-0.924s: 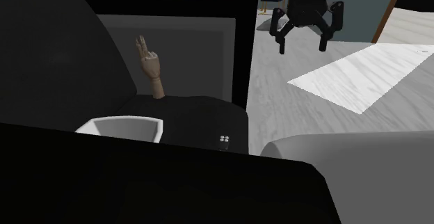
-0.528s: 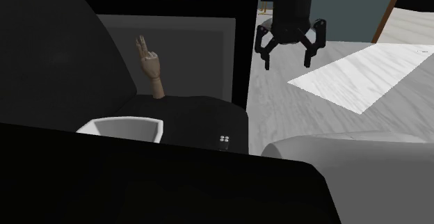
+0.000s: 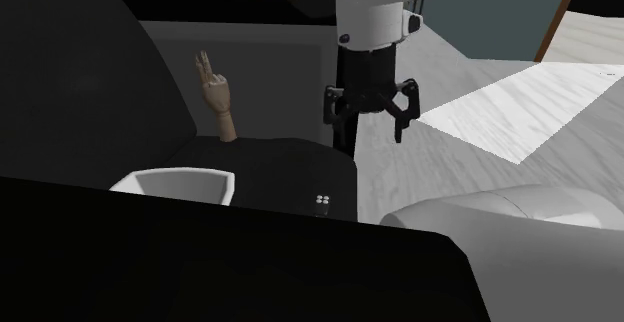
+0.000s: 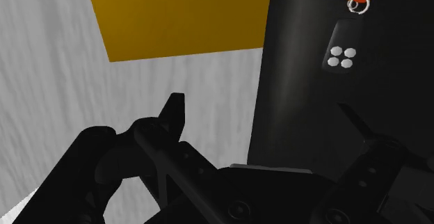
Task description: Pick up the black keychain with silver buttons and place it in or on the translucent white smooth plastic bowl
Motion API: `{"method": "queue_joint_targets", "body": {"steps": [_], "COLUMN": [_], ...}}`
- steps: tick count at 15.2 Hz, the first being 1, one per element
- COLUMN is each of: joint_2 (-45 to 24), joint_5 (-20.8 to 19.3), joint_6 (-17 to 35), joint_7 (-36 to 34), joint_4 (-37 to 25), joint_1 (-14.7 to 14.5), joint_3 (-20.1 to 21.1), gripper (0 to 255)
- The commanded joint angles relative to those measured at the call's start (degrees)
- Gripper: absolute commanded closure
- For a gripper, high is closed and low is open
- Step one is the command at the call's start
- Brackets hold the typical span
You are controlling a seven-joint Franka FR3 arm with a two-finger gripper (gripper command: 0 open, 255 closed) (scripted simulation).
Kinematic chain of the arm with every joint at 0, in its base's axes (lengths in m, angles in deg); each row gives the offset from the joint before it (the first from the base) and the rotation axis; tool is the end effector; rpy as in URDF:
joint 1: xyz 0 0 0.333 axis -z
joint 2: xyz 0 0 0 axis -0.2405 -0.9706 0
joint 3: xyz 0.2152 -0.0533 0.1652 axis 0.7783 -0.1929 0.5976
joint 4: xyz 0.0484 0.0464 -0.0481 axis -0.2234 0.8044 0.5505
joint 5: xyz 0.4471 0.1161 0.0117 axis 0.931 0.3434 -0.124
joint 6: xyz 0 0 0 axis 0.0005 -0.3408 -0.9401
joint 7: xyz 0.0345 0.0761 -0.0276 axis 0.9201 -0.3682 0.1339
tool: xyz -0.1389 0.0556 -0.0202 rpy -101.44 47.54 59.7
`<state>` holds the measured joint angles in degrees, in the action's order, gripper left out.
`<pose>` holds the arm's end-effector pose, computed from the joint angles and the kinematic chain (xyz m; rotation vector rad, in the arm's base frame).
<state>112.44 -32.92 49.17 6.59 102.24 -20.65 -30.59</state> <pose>0.3301 0.1054 0.4060 3.0016 -0.2789 -0.0557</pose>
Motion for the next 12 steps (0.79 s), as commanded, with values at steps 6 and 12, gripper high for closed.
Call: {"method": "queue_joint_targets", "body": {"steps": [6,12], "joint_2": [0.8,-3.1], "joint_5": [9.5,15.3], "joint_6": [9.4,17.7], "joint_7": [-9.8,-15.4], "joint_4": [8.0,11.6], "joint_1": [-6.7,-10.2], "joint_3": [11.9,19.9], "gripper": [0,0]}}
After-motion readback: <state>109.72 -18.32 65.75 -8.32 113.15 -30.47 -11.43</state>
